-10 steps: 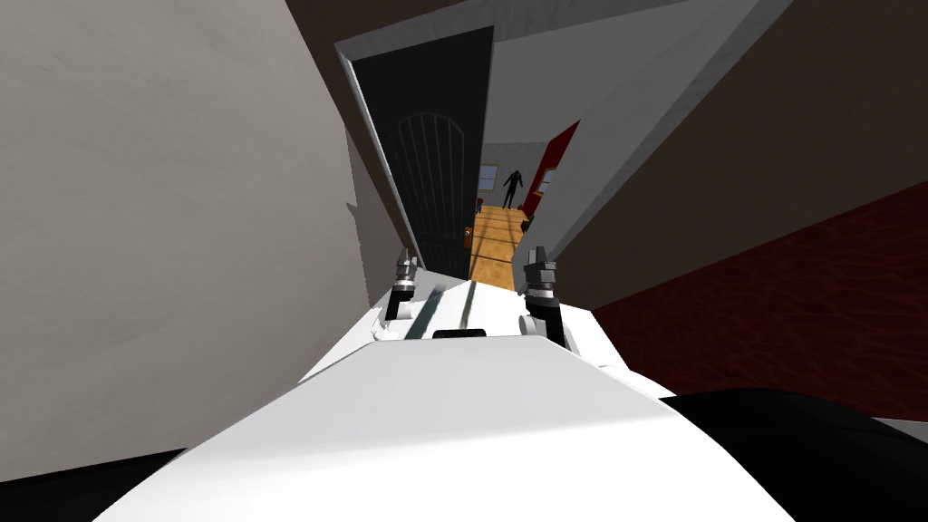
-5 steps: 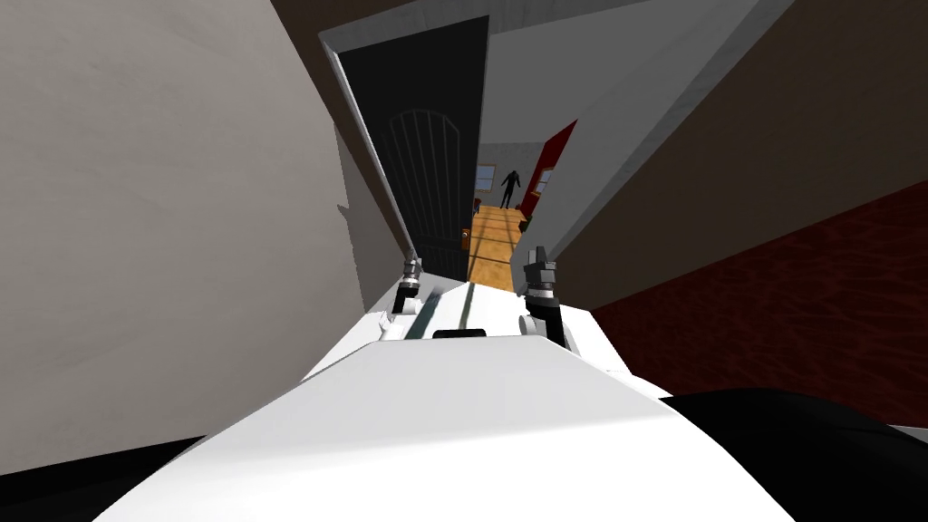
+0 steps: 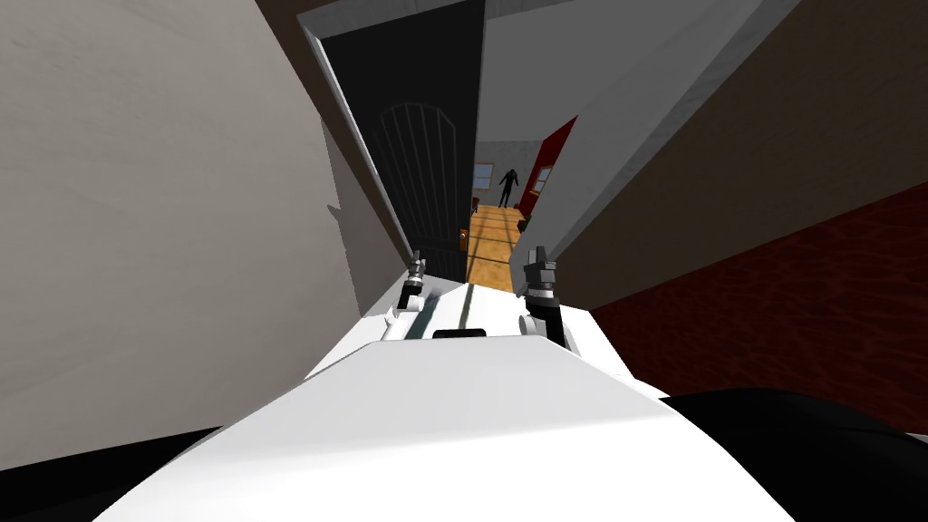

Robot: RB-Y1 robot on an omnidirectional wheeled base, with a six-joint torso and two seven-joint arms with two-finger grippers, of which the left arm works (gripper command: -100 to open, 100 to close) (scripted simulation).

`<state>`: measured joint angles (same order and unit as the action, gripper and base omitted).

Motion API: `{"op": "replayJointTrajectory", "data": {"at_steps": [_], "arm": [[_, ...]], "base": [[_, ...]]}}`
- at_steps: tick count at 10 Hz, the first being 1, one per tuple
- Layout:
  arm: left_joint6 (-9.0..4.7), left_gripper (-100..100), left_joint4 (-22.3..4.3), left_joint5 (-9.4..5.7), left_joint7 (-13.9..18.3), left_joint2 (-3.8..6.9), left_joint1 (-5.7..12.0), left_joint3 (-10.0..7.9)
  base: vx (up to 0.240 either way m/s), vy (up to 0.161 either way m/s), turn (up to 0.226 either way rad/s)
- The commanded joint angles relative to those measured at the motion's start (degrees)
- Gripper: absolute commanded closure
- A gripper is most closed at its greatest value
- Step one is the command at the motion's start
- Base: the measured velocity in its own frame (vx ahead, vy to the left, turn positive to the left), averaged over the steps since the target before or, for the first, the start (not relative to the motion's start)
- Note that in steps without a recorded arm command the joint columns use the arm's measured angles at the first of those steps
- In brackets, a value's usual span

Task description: Push the door open

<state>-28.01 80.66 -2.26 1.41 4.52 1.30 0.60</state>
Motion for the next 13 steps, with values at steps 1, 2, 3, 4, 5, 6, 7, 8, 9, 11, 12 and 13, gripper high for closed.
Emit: {"op": "replayJointTrajectory", "data": {"at_steps": [1,2,3,4,5,6,7,8,9,11,12,13], "arm": [[-0.1,-100,-2.65,-0.05,0.06,0.06,1.39,0.08],[-0.06,-100,-4.67,-0.06,0.03,-0.01,2.65,0.15],[-0.02,-100,-6.23,-0.07,0.01,-0.07,3.9,0.22],[-0.02,-100,-6.7,-0.07,0.01,-0.07,3.9,0.22],[0.02,-100,-8.67,-0.08,-0.02,-0.18,5.13,0.29],[0.06,-100,-10.48,-0.09,-0.04,-0.28,6.35,0.36],[0.11,-100,-12.29,-0.1,-0.07,-0.39,7.57,0.43],[0.15,-100,-14.36,-0.11,-0.09,-0.5,8.79,0.5],[0.19,-100,-16.44,-0.12,-0.12,-0.65,9.95,0.57],[0.23,-100,-18.29,-0.13,-0.14,-0.8,11.1,0.63],[0.26,-100,-20.14,-0.14,-0.16,-0.95,12.25,0.7],[0.3,-100,-21.8,-0.15,-0.19,-1.1,13.4,0.76]], "base": [[0.057,-0.015,-0.023],[0.083,-0.021,-0.056],[0.09,-0.022,-0.046],[0.067,-0.013,-0.011],[0.067,-0.008,-0.026],[0.085,-0.012,-0.046],[0.107,-0.022,-0.06],[0.098,-0.022,-0.043],[0.107,0.002,-0.038],[0.084,-0.011,-0.031],[0.062,-0.015,-0.021],[0.077,-0.012,-0.043]]}}
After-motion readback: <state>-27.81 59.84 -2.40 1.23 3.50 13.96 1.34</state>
